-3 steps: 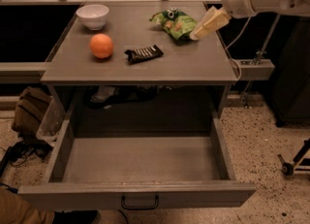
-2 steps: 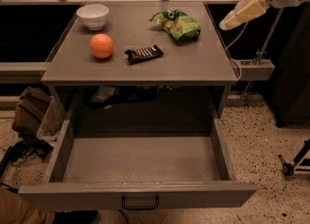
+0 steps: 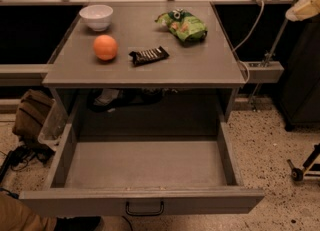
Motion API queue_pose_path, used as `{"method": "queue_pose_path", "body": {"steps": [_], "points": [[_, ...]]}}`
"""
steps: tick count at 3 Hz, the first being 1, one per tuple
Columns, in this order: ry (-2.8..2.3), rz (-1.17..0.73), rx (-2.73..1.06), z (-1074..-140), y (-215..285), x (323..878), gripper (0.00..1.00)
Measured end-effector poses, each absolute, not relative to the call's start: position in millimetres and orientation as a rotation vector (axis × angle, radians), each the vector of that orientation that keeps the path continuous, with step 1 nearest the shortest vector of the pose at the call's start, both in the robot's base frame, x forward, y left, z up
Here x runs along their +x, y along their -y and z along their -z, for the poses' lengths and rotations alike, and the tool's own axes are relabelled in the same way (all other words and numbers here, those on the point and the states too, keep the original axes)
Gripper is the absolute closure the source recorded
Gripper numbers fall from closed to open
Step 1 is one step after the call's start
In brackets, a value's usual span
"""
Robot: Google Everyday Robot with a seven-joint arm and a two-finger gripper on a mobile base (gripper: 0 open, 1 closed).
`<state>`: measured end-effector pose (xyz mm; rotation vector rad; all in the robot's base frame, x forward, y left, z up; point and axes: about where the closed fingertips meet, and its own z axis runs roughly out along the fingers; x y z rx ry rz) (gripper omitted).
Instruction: Pick rxbar chocolate from top drawer and place on counter
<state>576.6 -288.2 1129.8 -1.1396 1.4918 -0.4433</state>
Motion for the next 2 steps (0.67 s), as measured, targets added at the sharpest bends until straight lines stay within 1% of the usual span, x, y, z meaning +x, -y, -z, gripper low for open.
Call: {"method": "queue_pose_path", "body": {"steps": [1,2], "points": [[-1.406,0.525,-1.203,-1179.1,275.2,524.3,0.00],[-1.310,0.599,-1.322,-1218.4,234.8,478.8,0.00]]}}
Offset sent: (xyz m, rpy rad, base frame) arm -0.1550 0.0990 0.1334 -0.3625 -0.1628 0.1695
